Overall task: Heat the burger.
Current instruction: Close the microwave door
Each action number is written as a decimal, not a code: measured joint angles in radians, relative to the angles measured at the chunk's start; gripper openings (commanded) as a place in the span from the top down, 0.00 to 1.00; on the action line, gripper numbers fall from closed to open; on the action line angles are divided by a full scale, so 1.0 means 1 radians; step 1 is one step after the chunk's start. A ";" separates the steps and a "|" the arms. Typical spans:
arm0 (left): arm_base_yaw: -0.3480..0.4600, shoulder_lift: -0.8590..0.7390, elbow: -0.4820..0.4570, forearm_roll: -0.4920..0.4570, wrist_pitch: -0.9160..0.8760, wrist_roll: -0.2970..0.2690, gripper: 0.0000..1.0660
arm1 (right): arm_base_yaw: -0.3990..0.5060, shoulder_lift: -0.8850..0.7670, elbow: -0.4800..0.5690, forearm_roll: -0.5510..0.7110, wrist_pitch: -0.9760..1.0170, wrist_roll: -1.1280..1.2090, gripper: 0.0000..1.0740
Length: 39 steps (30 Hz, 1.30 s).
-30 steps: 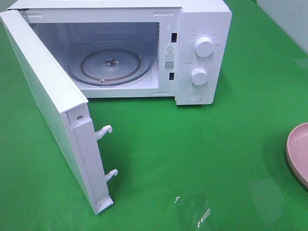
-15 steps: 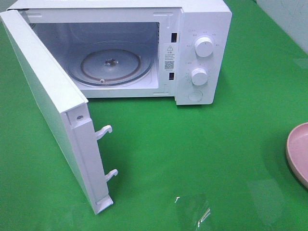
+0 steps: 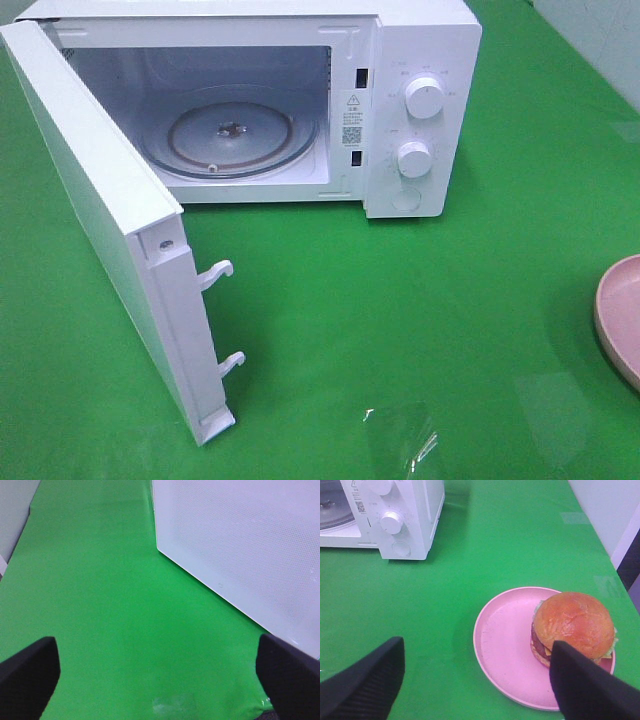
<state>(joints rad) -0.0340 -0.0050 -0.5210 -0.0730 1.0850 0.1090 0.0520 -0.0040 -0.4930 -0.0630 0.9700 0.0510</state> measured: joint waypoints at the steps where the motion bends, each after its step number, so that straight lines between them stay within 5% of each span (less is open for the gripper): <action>1: 0.000 0.000 0.000 0.000 0.000 0.000 0.06 | 0.000 0.000 0.000 0.000 0.000 0.000 0.30; 29: 0.000 0.000 0.000 0.000 -0.001 -0.007 0.07 | 0.000 0.000 0.000 0.000 0.000 0.000 0.30; 39: 0.000 0.102 -0.025 0.001 -0.122 -0.018 0.28 | 0.000 0.000 0.000 0.000 0.000 0.000 0.30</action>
<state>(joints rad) -0.0340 0.0970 -0.5460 -0.0720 0.9630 0.0910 0.0520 -0.0040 -0.4930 -0.0630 0.9700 0.0510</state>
